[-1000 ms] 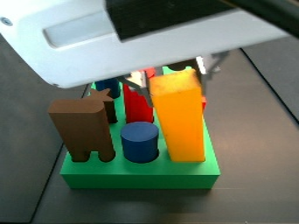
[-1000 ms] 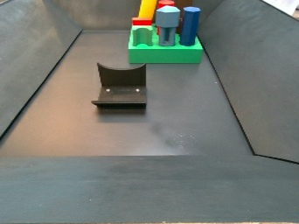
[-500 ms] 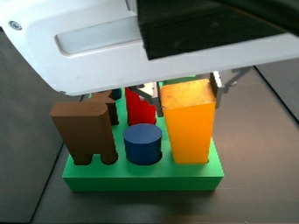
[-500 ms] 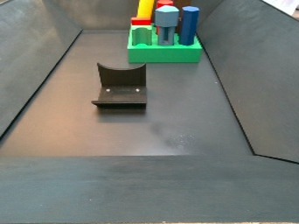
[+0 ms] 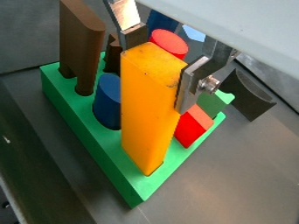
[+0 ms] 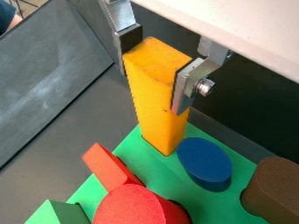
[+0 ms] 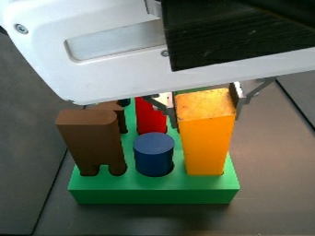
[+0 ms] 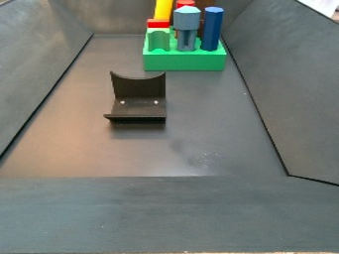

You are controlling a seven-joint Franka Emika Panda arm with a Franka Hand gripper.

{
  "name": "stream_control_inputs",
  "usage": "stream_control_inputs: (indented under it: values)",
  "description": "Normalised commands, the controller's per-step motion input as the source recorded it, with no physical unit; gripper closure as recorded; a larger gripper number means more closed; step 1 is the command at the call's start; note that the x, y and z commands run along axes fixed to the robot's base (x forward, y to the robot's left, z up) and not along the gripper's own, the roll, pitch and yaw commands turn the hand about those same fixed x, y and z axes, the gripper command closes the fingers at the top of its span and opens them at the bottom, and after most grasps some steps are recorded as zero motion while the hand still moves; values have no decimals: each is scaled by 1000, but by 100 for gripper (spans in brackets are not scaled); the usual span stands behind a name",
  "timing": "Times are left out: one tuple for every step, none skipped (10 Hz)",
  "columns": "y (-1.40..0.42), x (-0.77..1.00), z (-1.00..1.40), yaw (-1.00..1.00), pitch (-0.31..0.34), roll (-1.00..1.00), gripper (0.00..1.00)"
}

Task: Pick up the rectangle object. Move up. Move to above the board. Insert the rectangle object.
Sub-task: Insert the rectangle object.

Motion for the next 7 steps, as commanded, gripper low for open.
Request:
stream_control_inputs:
  values:
    - [-86, 1000, -511, 0, 36, 79, 100]
    - [0, 1000, -626, 0, 107, 144, 100]
    - [0, 909, -460, 160, 146, 284, 100]
    - [71, 677, -389, 217, 137, 350, 100]
    - [280, 389, -283, 220, 114, 404, 100]
    - [417, 246, -274, 209, 107, 426, 100]
    - [337, 363, -517, 166, 46, 304, 100]
